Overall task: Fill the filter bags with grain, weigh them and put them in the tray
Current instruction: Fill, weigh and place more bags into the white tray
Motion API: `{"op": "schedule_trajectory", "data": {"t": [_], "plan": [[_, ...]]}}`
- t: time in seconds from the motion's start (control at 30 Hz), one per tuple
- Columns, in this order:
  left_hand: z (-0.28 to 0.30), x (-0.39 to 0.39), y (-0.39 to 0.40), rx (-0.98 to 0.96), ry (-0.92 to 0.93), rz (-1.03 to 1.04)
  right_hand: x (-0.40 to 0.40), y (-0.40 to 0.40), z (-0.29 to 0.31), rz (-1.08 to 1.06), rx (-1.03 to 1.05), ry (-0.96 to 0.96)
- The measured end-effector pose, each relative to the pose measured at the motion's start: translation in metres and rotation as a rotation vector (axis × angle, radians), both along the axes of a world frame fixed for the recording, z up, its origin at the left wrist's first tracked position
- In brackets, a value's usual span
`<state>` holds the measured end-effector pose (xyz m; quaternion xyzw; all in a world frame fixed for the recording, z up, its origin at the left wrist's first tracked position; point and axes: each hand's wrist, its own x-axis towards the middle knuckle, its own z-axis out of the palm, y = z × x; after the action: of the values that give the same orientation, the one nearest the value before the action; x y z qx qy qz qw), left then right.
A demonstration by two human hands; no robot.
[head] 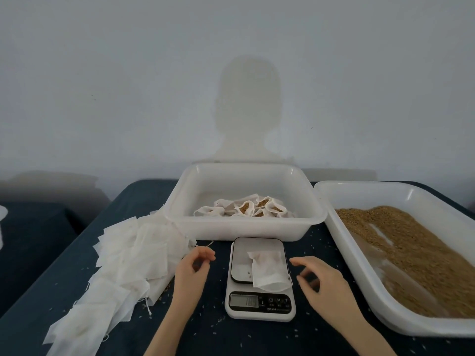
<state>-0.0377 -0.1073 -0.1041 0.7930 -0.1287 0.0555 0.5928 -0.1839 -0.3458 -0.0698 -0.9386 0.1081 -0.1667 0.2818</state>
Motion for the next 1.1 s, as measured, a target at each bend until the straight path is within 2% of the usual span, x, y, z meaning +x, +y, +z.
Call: {"op": "schedule_trajectory", "data": {"t": [0.2,0.47,0.7,0.83,0.97,1.1], "plan": [[-0.002,-0.001,0.001,0.018,-0.013,0.026,0.0,0.016,0.008,0.11,-0.156,-0.092],[0.0,-0.01,-0.002,0.053,-0.046,0.015,0.016,0.033,0.016,0.251,-0.415,-0.044],[0.001,-0.012,-0.003,0.059,-0.025,0.007,0.026,0.037,0.021,0.305,-0.547,-0.013],[0.0,-0.012,-0.003,0.087,-0.053,0.0,0.046,0.027,0.034,0.18,-0.464,-0.023],[-0.002,-0.012,-0.004,0.128,-0.071,-0.011,0.079,0.016,0.062,0.022,-0.173,-0.07],[-0.006,-0.011,-0.004,0.185,-0.097,-0.022,0.101,0.013,0.057,-0.019,0.097,0.03]]}}
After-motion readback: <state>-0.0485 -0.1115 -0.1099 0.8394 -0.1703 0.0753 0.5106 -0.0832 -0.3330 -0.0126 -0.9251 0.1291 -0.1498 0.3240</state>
